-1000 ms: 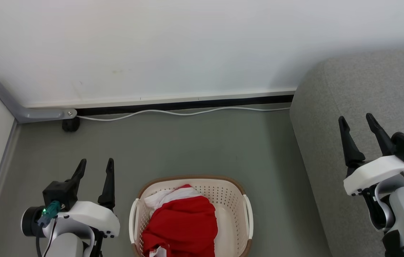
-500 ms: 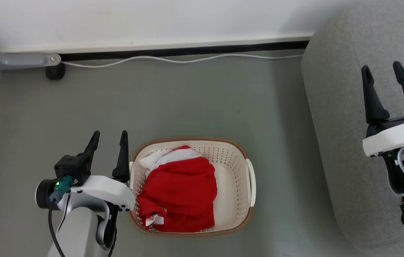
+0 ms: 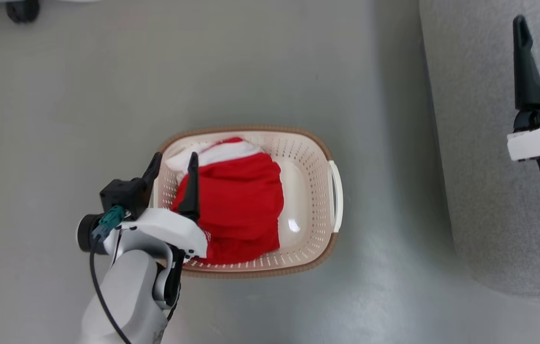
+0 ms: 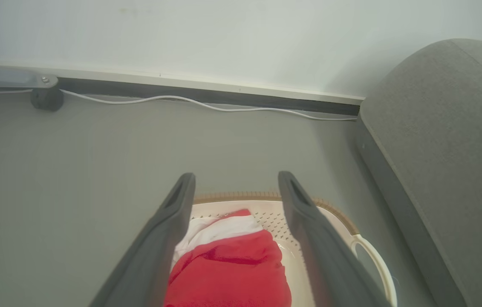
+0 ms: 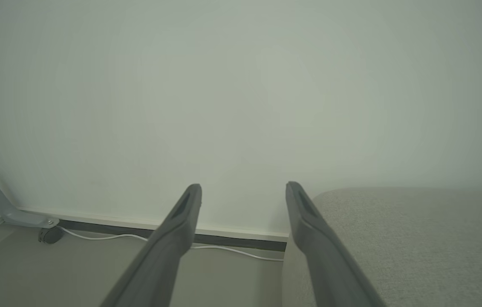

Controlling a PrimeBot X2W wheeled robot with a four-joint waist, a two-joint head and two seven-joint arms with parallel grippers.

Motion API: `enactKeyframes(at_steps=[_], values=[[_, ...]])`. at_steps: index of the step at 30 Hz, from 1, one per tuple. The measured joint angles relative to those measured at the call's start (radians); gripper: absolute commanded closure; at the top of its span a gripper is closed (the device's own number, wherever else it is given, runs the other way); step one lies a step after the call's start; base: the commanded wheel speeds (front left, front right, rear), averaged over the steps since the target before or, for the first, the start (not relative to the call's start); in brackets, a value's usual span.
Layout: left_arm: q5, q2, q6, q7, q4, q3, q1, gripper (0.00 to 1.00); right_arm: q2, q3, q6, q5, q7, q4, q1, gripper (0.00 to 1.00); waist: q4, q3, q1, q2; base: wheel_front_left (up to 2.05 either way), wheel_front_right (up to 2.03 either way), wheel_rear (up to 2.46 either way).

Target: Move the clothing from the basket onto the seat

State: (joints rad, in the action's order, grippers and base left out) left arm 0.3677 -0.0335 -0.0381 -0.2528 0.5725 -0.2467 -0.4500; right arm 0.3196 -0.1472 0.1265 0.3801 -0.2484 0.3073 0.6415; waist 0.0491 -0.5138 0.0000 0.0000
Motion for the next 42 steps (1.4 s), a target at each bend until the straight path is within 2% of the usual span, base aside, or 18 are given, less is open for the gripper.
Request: enactKeyframes(at_steps=[9,14,22,31,42], values=[[0.047,-0.002,-0.017,0.000,0.125,-0.173,-0.130,0.00,0.025,-0.020,0.000,0.017,-0.002,-0.038,0.068,0.00,0.022,-0.147,0.0000,0.0000,0.00,0.00,0.00],[0.027,-0.003,-0.018,0.000,0.261,-0.307,-0.218,0.00,0.021,-0.026,0.000,0.022,-0.002,-0.048,0.089,0.00,0.040,-0.195,0.0000,0.0000,0.00,0.00,0.00],[-0.034,-0.006,-0.044,0.019,0.526,-0.528,-0.375,0.00,-0.006,-0.049,0.000,0.027,-0.002,-0.073,0.114,0.00,0.080,-0.248,0.0000,0.0000,0.00,0.00,0.00],[-0.088,-0.006,-0.086,0.116,0.655,-0.653,-0.502,0.00,-0.023,-0.046,0.000,0.044,-0.002,-0.098,0.129,0.00,0.112,-0.313,0.0000,0.0000,0.00,0.00,0.00],[-0.221,-0.023,-0.076,0.235,0.713,-0.804,-0.630,0.00,-0.036,-0.030,0.000,0.053,-0.003,-0.130,0.137,0.00,0.138,-0.400,0.0000,0.0000,0.00,0.00,0.00]])
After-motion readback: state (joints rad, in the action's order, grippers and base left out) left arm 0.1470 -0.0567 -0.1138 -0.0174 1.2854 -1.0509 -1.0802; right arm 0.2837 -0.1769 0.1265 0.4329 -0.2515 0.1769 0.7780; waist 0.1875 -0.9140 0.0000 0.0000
